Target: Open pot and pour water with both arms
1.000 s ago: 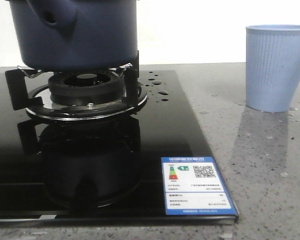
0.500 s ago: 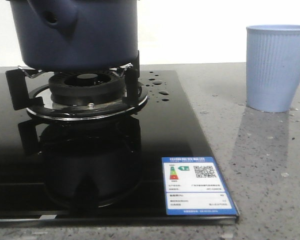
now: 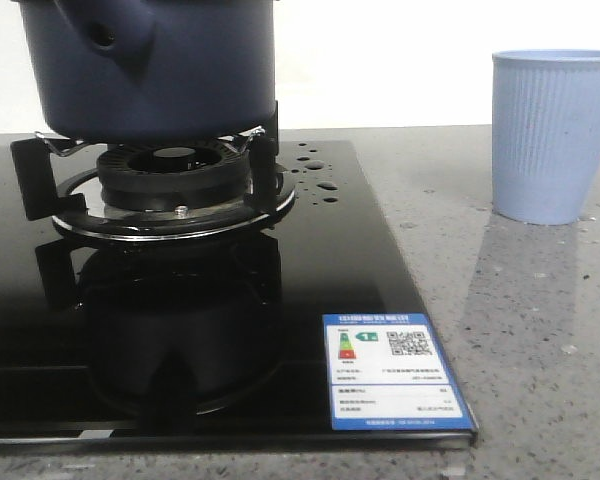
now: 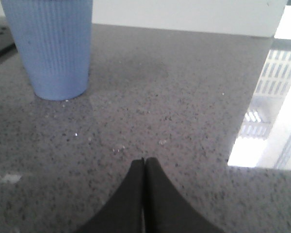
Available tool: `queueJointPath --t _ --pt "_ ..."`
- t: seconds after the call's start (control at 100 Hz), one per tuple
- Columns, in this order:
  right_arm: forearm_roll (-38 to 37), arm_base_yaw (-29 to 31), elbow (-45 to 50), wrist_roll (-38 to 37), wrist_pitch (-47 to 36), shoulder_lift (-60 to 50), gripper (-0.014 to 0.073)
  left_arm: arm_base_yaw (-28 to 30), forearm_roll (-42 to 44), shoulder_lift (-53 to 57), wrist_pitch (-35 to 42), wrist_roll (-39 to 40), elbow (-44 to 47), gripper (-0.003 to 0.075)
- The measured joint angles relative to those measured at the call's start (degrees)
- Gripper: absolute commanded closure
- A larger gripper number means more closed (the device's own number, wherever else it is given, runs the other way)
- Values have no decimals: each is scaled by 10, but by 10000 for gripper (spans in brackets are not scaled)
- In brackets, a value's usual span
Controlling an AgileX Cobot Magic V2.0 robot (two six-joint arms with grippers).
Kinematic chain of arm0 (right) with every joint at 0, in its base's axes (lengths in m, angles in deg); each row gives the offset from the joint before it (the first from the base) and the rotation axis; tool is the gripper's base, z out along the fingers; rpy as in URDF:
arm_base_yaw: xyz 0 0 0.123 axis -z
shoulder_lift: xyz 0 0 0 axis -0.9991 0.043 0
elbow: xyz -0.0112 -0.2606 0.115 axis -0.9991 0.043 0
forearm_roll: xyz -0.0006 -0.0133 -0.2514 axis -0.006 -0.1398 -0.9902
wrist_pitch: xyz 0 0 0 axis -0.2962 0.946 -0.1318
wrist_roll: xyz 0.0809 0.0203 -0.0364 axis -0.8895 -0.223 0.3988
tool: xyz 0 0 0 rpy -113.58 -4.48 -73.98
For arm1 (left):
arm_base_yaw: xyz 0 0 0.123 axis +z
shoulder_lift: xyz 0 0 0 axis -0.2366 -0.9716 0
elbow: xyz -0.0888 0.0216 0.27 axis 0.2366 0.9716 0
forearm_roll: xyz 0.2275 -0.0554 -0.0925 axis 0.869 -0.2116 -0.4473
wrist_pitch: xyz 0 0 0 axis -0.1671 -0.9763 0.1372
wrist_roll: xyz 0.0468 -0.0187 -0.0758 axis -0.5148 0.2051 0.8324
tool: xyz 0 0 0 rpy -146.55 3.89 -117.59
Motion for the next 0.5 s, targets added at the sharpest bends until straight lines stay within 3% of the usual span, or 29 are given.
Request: queueJointPath --t 0.12,0.5 --pt "2 4 0 1 43 -6 660 0 0 0 -11 0 0 659" --pt "2 4 -1 2 44 -6 660 0 0 0 -15 0 0 659"
